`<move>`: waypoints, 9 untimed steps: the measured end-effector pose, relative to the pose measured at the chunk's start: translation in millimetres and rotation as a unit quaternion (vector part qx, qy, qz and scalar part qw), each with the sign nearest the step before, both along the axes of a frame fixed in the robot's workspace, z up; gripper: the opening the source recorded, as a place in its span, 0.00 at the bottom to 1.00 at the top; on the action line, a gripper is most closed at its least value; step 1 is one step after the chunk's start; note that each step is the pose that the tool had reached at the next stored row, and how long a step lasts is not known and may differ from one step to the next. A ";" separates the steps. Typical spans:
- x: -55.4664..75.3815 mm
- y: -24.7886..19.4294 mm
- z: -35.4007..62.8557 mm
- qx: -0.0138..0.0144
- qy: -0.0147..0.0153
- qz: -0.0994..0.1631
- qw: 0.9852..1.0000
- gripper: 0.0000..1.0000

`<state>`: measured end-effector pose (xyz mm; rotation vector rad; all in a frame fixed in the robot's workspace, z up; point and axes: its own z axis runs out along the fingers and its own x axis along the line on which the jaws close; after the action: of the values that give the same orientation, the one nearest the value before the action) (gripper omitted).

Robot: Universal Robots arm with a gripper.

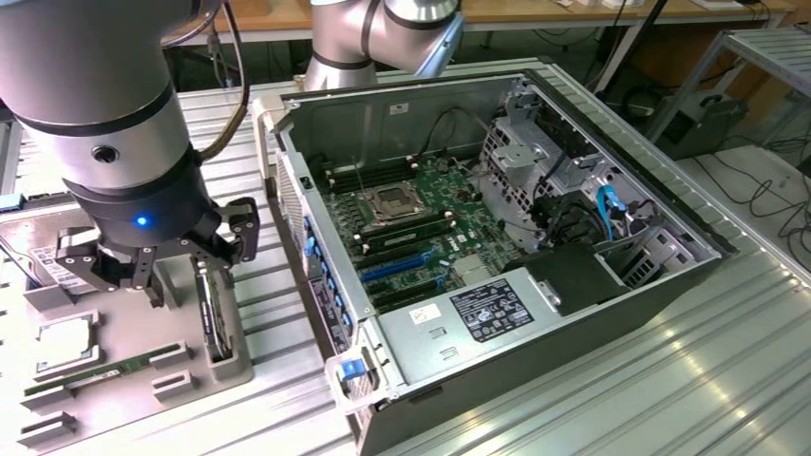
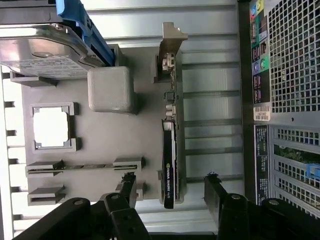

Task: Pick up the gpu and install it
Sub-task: 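Pick up the gpu and move the gpu toward the slot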

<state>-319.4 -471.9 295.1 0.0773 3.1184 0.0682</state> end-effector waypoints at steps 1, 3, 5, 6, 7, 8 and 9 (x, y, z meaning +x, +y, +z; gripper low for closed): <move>0.1 1.6 -3.2 -0.001 0.001 0.000 1.000 0.66; 0.1 5.3 -12.3 -0.003 0.002 0.000 1.000 0.66; 0.1 7.8 -20.9 -0.004 0.004 0.000 1.000 0.66; 0.1 14.7 -27.4 -0.005 0.008 0.000 1.000 0.66; 1.4 20.8 -31.3 -0.005 0.008 0.000 1.000 0.66; 1.7 25.1 -34.5 -0.005 0.008 0.000 1.000 0.66; 1.8 29.9 -43.4 -0.005 0.008 0.001 1.000 0.66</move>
<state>-317.7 -442.1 251.8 0.0743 3.1353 0.0531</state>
